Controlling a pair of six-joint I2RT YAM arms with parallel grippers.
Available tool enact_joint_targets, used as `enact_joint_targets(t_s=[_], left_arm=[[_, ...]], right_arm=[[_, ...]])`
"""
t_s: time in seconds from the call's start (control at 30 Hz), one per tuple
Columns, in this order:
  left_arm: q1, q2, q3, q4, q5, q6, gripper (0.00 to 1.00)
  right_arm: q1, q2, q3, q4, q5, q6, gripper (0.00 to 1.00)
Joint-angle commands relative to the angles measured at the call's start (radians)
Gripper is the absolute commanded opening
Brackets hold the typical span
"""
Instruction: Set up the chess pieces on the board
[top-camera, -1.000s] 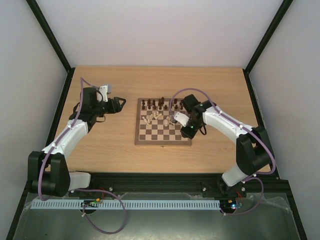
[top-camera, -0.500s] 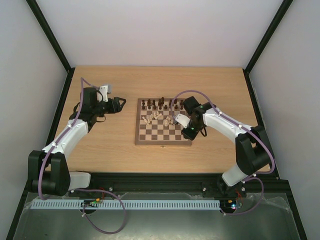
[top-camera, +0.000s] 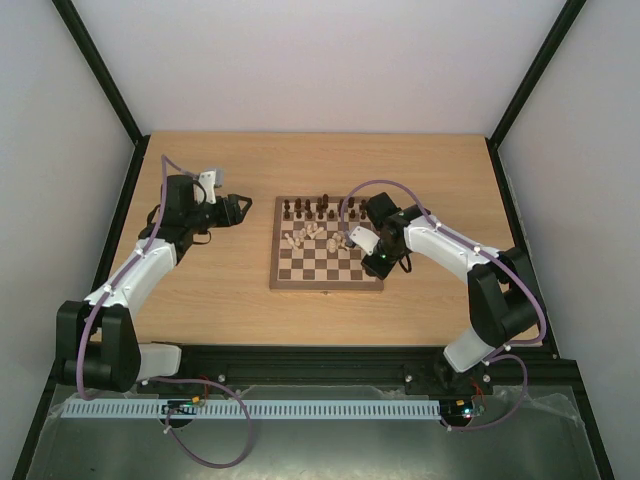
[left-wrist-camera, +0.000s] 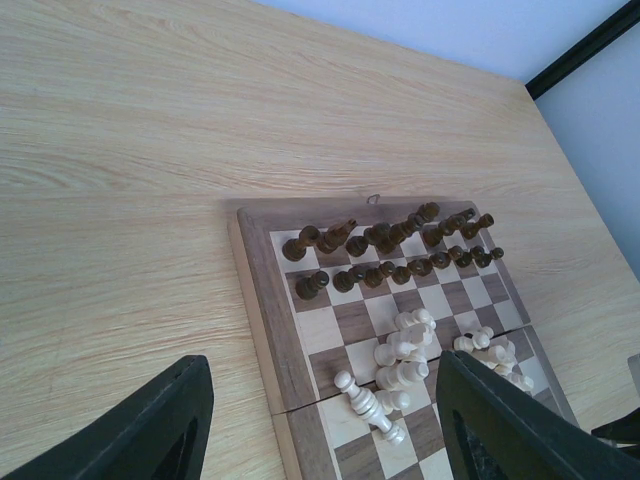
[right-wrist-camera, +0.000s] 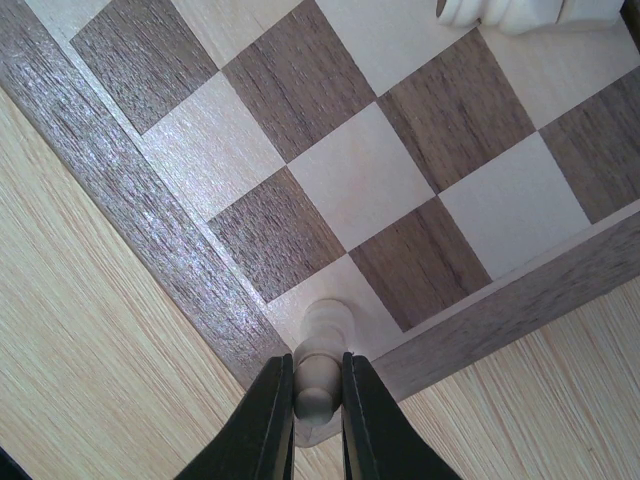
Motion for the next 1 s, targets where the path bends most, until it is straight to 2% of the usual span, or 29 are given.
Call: enact_joint_targets(t_s=[0.0,0.27,0.37,0.53,0.8,0.97], left_arm=[[0.005,-0.012,-0.022,0.021,0.008,0.002,0.64],[0.005,-0.017,-0.031,0.019,0.008,0.003,0.65],[0.005,-0.015,-0.019,0.002,0.007,0.018,0.64],[0.013,-0.013,-0.006,-0.037,-0.001,0.066,0.65],[0.017,-0.020,0.017,-0.102,-0.008,0.144,0.65],[0.017,-0.032,0.013,-0.109,-0.007,0.157,0.65]], right_arm=[[-0.003,0.022,-0.021,-0.023,0.005,-0.005,0.11],[-0.003,0.010,0.015,-0.052,0.009,0.005,0.39],[-0.004,0.009,0.088,-0.090,-0.006,0.010,0.43],[-0.012,0.026,0.221,-0.129,-0.043,0.015,0.45],[-0.014,0.161,0.406,-0.164,-0.105,0.024,0.37],[-0.013,0.217,0.447,-0.176,-0.113,0.017,0.36]])
